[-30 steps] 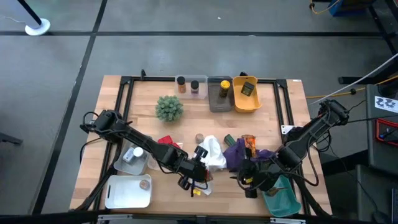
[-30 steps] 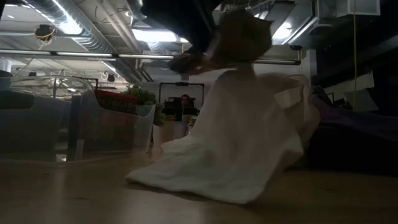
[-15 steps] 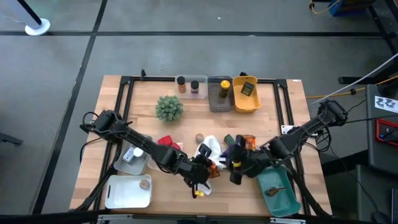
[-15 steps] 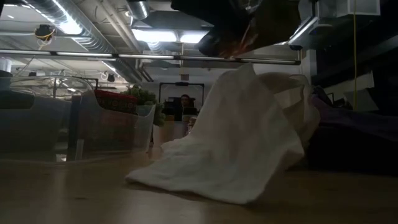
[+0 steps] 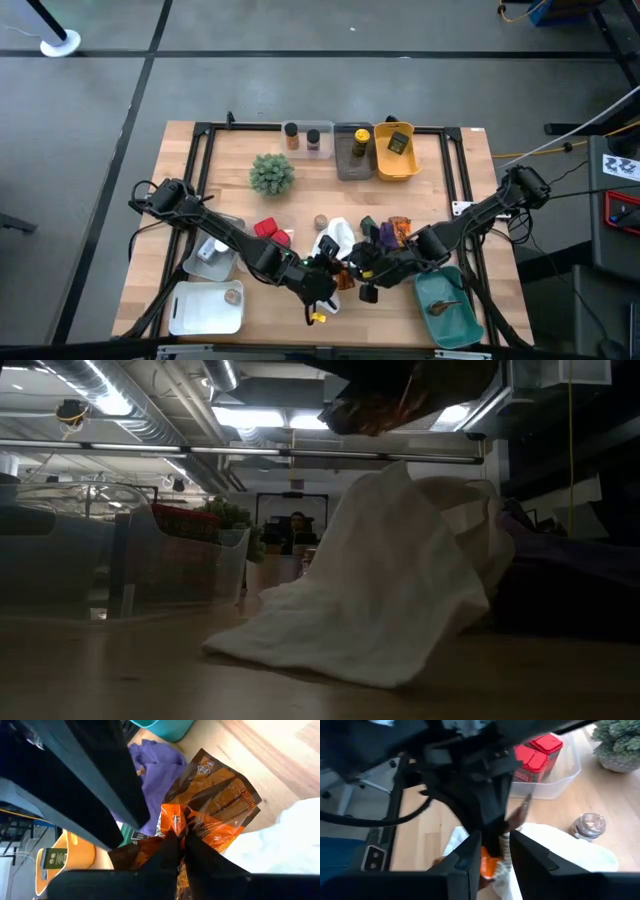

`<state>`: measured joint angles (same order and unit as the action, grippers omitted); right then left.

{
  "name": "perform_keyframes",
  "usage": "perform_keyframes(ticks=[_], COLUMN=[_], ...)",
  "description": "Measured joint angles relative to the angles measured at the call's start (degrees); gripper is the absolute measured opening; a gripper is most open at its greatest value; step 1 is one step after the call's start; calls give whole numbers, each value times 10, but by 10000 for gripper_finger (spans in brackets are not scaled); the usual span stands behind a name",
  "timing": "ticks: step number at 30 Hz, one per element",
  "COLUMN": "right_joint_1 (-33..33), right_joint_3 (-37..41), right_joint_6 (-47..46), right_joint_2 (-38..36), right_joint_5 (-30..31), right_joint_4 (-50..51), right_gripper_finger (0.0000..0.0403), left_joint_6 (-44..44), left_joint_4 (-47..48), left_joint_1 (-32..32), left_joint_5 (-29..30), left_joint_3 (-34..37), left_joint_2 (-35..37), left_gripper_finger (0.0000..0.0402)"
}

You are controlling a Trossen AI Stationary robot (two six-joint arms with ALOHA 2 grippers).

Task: Sort spices by type
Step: Put the bottom orange seasoning bag into the green bin

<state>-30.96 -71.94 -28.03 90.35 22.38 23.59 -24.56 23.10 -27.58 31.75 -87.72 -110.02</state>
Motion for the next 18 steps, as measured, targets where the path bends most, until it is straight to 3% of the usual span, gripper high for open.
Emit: perform_keyframes(ticks=[18], right_joint_1=[0], right_joint_3=[0], right_joint_6=[30], right_joint_2=[18], right_joint_5=[39], right_joint_4=[-14], right_gripper_finger=[103], left_joint_6=[6], left_joint_4=[-15], left_joint_1=[-9], left_joint_5=[2], left_joint_3=[0], left_joint_2=[0], left_gripper_finger=[7])
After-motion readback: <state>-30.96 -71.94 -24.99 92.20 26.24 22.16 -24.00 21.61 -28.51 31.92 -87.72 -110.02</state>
